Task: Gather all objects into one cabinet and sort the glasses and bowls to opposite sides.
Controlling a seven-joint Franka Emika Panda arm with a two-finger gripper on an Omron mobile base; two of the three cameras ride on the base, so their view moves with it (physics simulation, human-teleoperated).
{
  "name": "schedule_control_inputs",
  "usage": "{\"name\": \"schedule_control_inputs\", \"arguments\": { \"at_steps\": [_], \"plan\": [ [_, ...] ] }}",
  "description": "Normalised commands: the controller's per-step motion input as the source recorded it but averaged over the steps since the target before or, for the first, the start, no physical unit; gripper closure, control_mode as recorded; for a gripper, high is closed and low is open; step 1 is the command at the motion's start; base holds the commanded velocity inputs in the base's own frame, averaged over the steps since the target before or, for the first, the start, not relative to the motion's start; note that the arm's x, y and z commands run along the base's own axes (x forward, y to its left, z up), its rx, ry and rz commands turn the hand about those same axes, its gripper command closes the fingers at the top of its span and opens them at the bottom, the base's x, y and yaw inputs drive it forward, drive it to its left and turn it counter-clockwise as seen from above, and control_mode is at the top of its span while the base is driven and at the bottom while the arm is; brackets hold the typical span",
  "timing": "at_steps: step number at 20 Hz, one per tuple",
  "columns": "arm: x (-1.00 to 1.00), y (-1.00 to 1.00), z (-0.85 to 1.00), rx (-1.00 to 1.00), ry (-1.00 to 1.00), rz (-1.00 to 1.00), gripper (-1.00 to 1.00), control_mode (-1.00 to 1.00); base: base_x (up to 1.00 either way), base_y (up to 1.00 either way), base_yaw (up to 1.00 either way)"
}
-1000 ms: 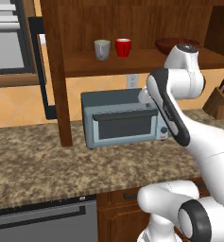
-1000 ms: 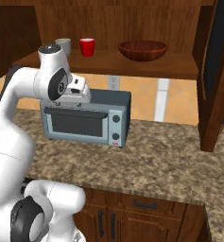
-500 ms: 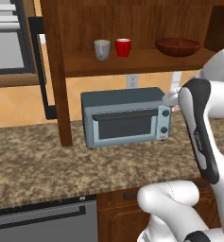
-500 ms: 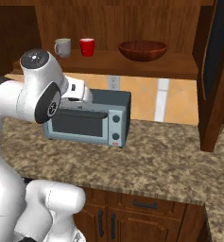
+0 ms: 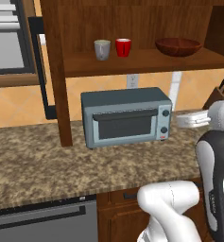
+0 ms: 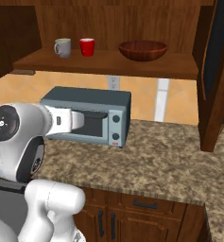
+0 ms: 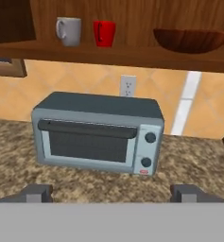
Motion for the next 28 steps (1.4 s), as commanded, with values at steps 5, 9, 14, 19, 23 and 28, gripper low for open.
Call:
{"name": "schedule_control_inputs", "arguments": {
  "at_steps": [5, 9, 14, 19, 23, 28],
  "plan": [
    [0.0, 0.0, 0.0, 0.0, 0.0, 0.0, -1.0, 1.0, -0.52, -0.16, -0.03],
    [0.0, 0.0, 0.0, 0.0, 0.0, 0.0, -1.0, 1.0, -1.0, -0.5, -0.12],
    [0.0, 0.0, 0.0, 0.0, 0.0, 0.0, -1.0, 1.0, -0.91, -0.29, -0.31],
    [0.0, 0.0, 0.0, 0.0, 0.0, 0.0, -1.0, 1.0, -0.72, -0.35, -0.58],
    [0.0, 0.0, 0.0, 0.0, 0.0, 0.0, -1.0, 1.0, -0.28, -0.37, -0.75],
    [0.0, 0.0, 0.0, 0.0, 0.0, 0.0, -1.0, 1.0, -0.13, -0.45, -0.77]
  ]
}}
